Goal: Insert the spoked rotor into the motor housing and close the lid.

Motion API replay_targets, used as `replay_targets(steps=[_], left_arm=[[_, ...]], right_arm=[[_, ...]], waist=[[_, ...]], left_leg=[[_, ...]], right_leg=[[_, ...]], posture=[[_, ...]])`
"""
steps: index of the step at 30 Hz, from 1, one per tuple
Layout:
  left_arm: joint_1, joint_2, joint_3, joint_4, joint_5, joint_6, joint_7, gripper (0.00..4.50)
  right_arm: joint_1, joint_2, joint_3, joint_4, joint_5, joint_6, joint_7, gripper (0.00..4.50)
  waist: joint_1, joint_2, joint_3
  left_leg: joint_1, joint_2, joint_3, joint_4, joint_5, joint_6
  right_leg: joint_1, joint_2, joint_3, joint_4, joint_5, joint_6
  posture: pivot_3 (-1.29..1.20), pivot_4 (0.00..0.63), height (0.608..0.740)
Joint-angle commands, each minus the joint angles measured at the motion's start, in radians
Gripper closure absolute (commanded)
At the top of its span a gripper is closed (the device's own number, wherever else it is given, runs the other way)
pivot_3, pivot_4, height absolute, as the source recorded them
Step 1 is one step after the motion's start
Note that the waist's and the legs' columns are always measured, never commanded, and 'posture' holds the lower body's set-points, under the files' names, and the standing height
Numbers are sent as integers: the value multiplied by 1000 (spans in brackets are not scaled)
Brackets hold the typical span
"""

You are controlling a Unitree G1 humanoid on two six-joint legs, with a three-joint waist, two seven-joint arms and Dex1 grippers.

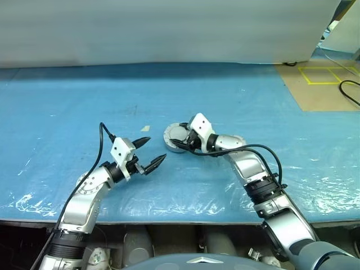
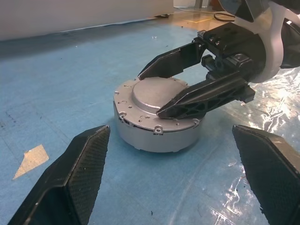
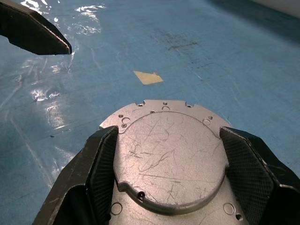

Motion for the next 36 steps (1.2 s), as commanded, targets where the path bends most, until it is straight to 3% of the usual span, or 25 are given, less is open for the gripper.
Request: replay_targets(steps=[1,11,14,25,36], left_arm=[[-36,6,-8,8,36,2,24,78],[-220,-56,-28,148,95,2,90,78],[-257,-74,-31,183,102,-11,89,632],[-318,-86,-53,274,181,-63,122,4409],[-296,-72,-119,281,236,-32,97,4464]], right_arm=[[28,-25,27,49,-35,74,11,1409],[24,-28,34,33,-32,110,24,1409],[30,-27,33,22,-31,115,20,1409],[38,-17,34,-2,-27,121,5,1409],[31,-14,35,5,-32,124,0,1409]], waist=[[1,0,-1],[2,-1,-3],[2,-1,-3],[3,-1,-3],[2,-1,-3]], left_leg=[[0,0,0,0,0,0],[0,0,-1,0,0,0],[0,0,-1,0,0,0],[-1,0,-2,0,0,0],[-1,0,-2,-1,0,0]], right_leg=[[0,0,0,0,0,0],[2,0,-1,-1,0,0],[2,0,-1,-1,0,0],[2,0,-2,-2,0,0],[1,0,-2,-2,0,0]], posture=[[0,150,740],[0,150,740],[0,150,740],[0,150,740],[0,150,740]])
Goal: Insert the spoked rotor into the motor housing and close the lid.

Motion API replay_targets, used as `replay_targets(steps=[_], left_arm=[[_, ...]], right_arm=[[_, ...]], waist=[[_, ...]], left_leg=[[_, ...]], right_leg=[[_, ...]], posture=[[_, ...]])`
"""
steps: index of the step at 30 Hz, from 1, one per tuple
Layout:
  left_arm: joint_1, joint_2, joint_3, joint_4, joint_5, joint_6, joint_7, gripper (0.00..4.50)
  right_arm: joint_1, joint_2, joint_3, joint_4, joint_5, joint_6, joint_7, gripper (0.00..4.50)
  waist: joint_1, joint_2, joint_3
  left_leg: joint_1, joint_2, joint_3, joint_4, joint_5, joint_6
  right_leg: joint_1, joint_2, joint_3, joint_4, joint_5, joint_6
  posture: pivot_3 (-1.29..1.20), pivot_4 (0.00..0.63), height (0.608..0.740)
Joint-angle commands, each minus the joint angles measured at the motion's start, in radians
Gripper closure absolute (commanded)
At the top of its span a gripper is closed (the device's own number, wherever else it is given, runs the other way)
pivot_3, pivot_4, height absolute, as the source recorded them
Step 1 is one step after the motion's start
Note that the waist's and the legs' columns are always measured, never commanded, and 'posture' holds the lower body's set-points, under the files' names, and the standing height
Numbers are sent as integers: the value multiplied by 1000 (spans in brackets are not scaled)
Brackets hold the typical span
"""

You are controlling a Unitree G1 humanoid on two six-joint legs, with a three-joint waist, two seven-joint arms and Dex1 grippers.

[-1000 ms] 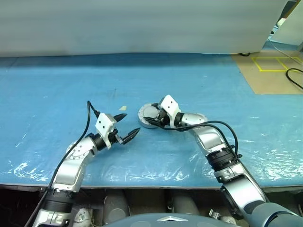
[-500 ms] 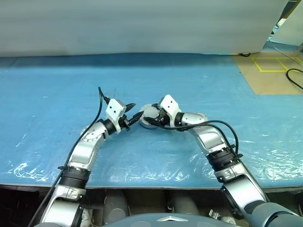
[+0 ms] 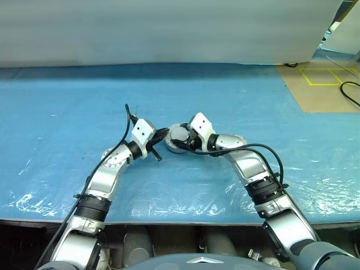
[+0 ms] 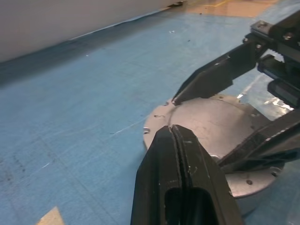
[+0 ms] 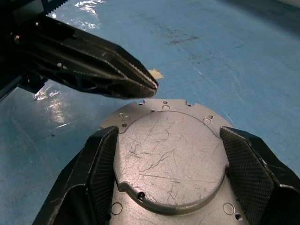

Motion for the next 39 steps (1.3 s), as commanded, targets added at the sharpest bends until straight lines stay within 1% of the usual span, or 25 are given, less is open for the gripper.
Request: replay_targets(steps=[1,10,20,21,23,24,34,39], left_arm=[[8,21,-31,5,47,10,2,4464],[21,37,-65,0,63,112,-17,4464],[25,29,-69,-20,50,152,-28,4464],[25,30,-71,-20,51,149,-29,4500],[26,31,-73,-21,54,146,-33,4500],[26,30,-73,-22,54,146,-35,4500],[21,24,-69,-19,51,138,-39,4500],[24,22,-68,-21,51,135,-39,4500]], right_arm=[[30,-8,29,51,-32,50,-3,1409],[32,0,22,40,-20,63,-9,1409],[30,9,5,32,-4,76,-15,1409],[29,10,0,30,1,79,-13,693],[27,9,-6,26,6,85,-7,89],[25,9,-9,26,7,86,-6,38],[31,22,-31,-15,49,36,43,38],[23,62,-82,-15,80,-6,11,38]], waist=[[0,0,0],[1,0,-2],[1,0,-5],[1,0,-5],[1,0,-5],[1,0,-5],[1,0,-5],[1,1,-4]], left_leg=[[0,0,0,0,0,0],[0,0,0,0,0,0],[0,0,0,-1,0,0],[0,0,0,-1,0,0],[0,-1,0,-1,0,0],[0,-1,0,-1,0,0],[-1,-1,0,-2,0,0],[-2,-2,0,-2,0,0]], right_leg=[[0,0,0,0,0,0],[1,0,0,0,0,0],[1,-1,0,0,0,0],[1,-1,0,-1,0,0],[1,-1,0,-1,0,0],[1,-1,0,-1,0,0],[1,-5,-2,-3,-1,1],[-2,-5,-2,-3,-1,1]], posture=[[0,150,740],[0,150,740],[0,150,740],[0,150,740],[0,150,740],[0,150,740],[0,150,740],[0,150,740]])
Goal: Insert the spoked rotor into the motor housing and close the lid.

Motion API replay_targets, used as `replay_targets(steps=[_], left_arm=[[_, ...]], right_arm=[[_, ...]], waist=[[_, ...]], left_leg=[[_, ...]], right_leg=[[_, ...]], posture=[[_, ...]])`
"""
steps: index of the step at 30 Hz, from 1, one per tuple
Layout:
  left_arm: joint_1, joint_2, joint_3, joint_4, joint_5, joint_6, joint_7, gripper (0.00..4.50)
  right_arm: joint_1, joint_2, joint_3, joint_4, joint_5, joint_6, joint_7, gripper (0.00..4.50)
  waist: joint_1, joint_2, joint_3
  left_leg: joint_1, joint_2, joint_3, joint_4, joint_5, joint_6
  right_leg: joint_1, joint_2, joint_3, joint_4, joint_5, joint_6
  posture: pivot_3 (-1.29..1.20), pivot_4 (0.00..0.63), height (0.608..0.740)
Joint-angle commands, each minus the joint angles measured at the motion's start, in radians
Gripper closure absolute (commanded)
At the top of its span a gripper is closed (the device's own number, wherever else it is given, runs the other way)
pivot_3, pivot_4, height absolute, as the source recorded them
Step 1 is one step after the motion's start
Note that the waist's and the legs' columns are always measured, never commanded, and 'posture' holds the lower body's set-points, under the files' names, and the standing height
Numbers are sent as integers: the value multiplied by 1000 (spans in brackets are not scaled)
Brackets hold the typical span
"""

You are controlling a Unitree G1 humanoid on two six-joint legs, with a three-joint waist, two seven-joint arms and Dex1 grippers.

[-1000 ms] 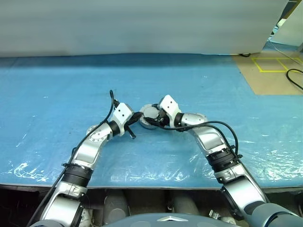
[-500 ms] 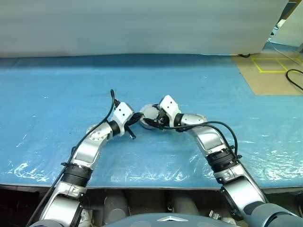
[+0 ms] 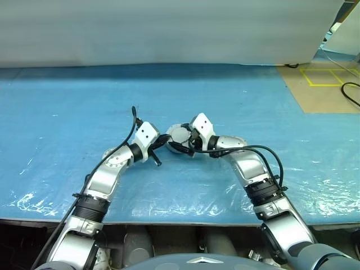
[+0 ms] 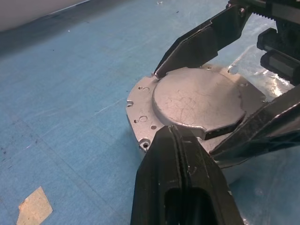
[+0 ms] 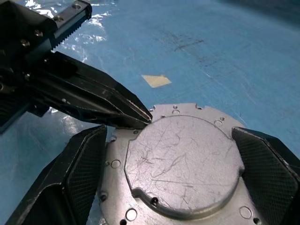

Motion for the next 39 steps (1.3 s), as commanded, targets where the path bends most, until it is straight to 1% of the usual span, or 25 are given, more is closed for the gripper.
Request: replay_targets(steps=[1,4,7,11,14,21,26,30,34,39], left_arm=[[22,-4,-35,23,14,20,-11,4500],[22,-4,-35,23,14,19,-11,4500],[22,-4,-35,22,14,17,-11,4500],[21,-5,-38,24,14,11,-11,4500],[21,-7,-40,27,15,8,-10,4500],[21,-8,-38,28,15,1,-13,4500],[28,-6,-38,6,-13,-13,-48,4500],[49,4,-39,-31,-64,-11,-97,4500],[61,15,-45,-47,-81,-15,-122,4500],[63,18,-50,-51,-85,-13,-129,4500]], right_arm=[[-4,28,-34,-5,38,-20,-15,38],[-15,42,-64,5,53,-20,-32,38],[-38,51,-103,41,49,-31,-90,38],[-90,53,-155,133,23,-37,-203,38],[-105,44,-168,163,25,-52,-223,38],[-97,28,-144,156,32,-59,-184,38],[-86,29,-131,138,43,-48,-161,38],[-70,22,-122,99,80,-31,-108,38],[-57,19,-137,53,142,2,-62,38],[-60,5,-147,38,180,10,-52,38]], waist=[[0,0,0],[-1,0,1],[-3,0,1],[-6,0,1],[-6,0,1],[-5,0,1],[-6,0,2],[-6,0,2],[-5,0,2],[-5,0,2]], left_leg=[[0,0,0,0,0,0],[-1,0,0,0,0,0],[-2,0,0,-1,0,0],[-2,0,0,-1,0,0],[-2,0,0,-1,0,0],[-2,0,0,-4,0,-1],[-2,0,0,-4,0,0],[-3,0,0,-4,0,-1],[-3,0,0,-6,0,-1],[-2,0,0,-6,0,-1]], right_leg=[[0,0,0,0,0,0],[-1,0,0,0,0,0],[-2,0,-1,0,0,0],[-2,0,-1,0,0,0],[-2,0,-1,0,0,0],[-3,0,-2,-1,-1,0],[-3,0,-1,-1,-1,0],[-3,0,-2,-2,-1,0],[-3,0,-2,-2,-1,0],[-3,0,-2,-2,-1,0]], posture=[[0,150,740],[0,150,740],[0,150,740],[0,150,740],[0,150,740],[0,150,740],[0,150,740],[0,150,740],[0,150,740],[0,150,740]])
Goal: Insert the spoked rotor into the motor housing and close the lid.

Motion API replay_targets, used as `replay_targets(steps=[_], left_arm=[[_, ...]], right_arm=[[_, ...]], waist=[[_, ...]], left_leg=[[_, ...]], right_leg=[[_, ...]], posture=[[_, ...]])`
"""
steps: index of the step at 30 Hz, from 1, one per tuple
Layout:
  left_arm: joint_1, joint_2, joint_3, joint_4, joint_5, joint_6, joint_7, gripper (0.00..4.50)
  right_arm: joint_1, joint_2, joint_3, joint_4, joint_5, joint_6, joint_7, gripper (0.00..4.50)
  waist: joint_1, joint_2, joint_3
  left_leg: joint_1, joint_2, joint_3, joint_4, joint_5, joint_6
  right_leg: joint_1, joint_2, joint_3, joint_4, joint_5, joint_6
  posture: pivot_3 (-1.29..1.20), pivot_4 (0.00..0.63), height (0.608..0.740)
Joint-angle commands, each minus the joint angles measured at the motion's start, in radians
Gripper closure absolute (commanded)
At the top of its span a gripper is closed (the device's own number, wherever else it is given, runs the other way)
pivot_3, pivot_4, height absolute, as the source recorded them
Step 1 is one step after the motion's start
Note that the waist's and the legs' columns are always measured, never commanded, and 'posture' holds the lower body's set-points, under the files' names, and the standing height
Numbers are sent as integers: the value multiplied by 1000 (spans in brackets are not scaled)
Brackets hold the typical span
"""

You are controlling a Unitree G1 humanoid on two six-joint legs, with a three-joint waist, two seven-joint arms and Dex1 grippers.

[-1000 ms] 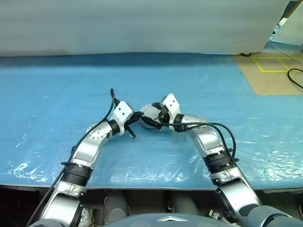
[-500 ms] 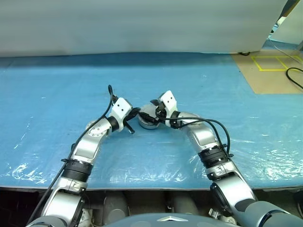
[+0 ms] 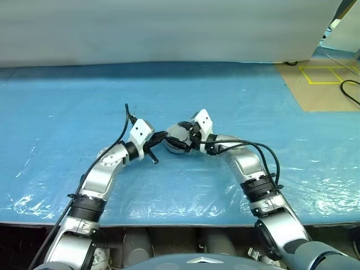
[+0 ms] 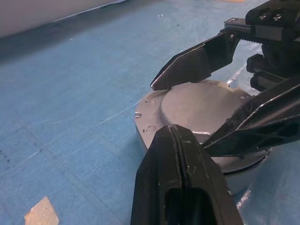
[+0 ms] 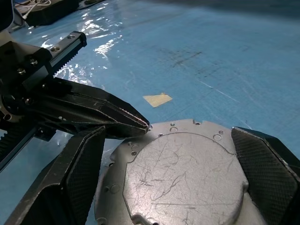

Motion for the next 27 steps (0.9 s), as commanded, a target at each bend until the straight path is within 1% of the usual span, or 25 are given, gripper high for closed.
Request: replay_targets(steps=[1,13,27], left_arm=[[48,-3,-84,-28,-11,-1,-92,4500],[56,13,-90,-22,-3,4,-89,4500],[52,14,-72,-8,1,-14,-71,4500]], right_arm=[[-27,-19,-116,-33,40,-12,-48,38],[-49,1,-195,-51,179,31,-72,38],[-71,14,-250,-45,241,25,-91,38]], waist=[[0,0,0],[0,0,1],[-1,0,1]], left_leg=[[0,0,0,0,0,0],[-1,0,0,0,0,0],[-1,0,0,0,0,0]], right_leg=[[0,0,0,0,0,0],[0,0,0,0,0,0],[-1,0,0,0,0,0]], posture=[[0,150,740],[0,150,740],[0,150,740]])
